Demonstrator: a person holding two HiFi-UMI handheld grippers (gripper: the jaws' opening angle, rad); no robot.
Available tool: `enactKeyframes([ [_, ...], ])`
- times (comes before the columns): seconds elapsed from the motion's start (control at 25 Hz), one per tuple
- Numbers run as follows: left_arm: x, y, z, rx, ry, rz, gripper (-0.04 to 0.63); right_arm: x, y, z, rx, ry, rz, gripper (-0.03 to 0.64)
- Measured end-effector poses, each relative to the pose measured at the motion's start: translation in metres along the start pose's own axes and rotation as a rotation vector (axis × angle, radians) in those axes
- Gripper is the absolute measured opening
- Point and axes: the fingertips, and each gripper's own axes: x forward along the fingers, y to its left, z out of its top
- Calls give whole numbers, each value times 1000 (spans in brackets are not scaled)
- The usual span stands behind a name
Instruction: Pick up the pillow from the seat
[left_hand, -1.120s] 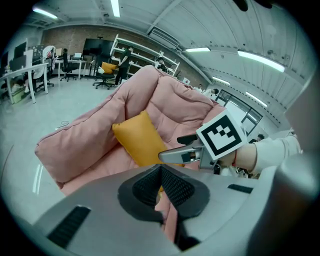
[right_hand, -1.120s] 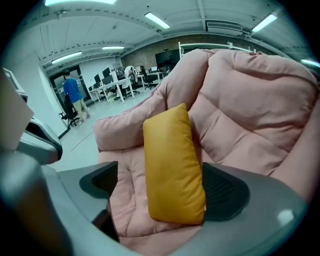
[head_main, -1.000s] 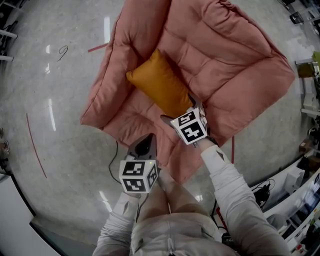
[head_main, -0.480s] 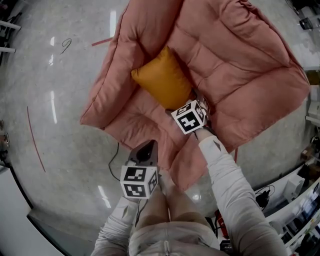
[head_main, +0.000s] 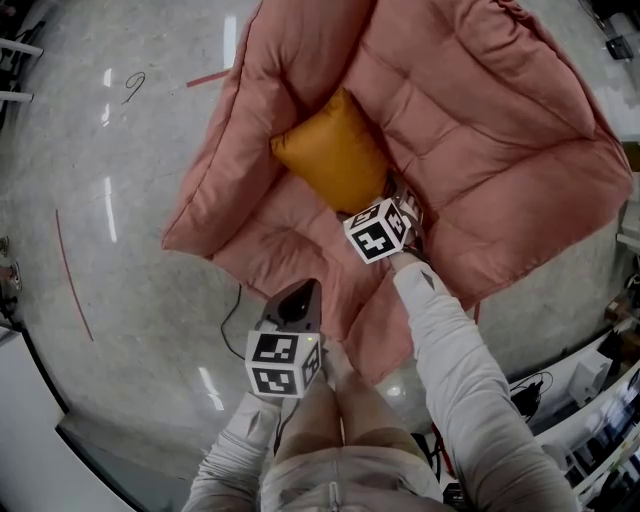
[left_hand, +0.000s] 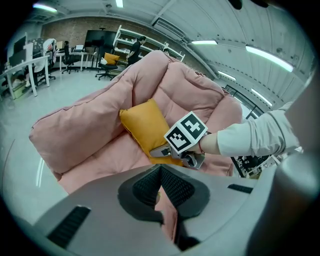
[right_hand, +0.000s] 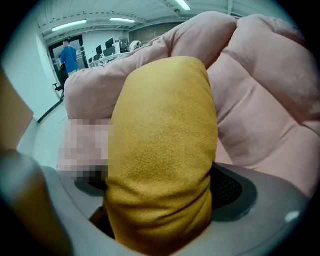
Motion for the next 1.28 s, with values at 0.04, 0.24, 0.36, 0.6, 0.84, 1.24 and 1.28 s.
enactKeyframes([
  [0.04, -1, 2, 1, -1, -1, 2, 5, 0, 0, 1, 1, -2, -2, 574],
  [0.24, -6, 0, 1, 5, 0, 12, 5, -7, -3, -1, 1, 10, -4, 522],
  [0.36, -11, -2, 3, 10, -2, 18, 5, -15, -2, -1, 7, 35, -6, 469],
  [0.6, -24, -12, 6, 22, -18, 15, 5, -40, 2, -1, 48, 18, -1, 414],
  [0.84, -37, -15, 18, 40, -40, 19, 5, -77, 8, 12, 117, -68, -18, 411],
  [1.24, -63, -22, 45, 54, -102, 18, 5, -156, 16, 34, 258, -189, -29, 411],
  [1.28, -65, -23, 49, 55, -110, 18, 5, -163, 16, 34, 269, -197, -29, 413],
])
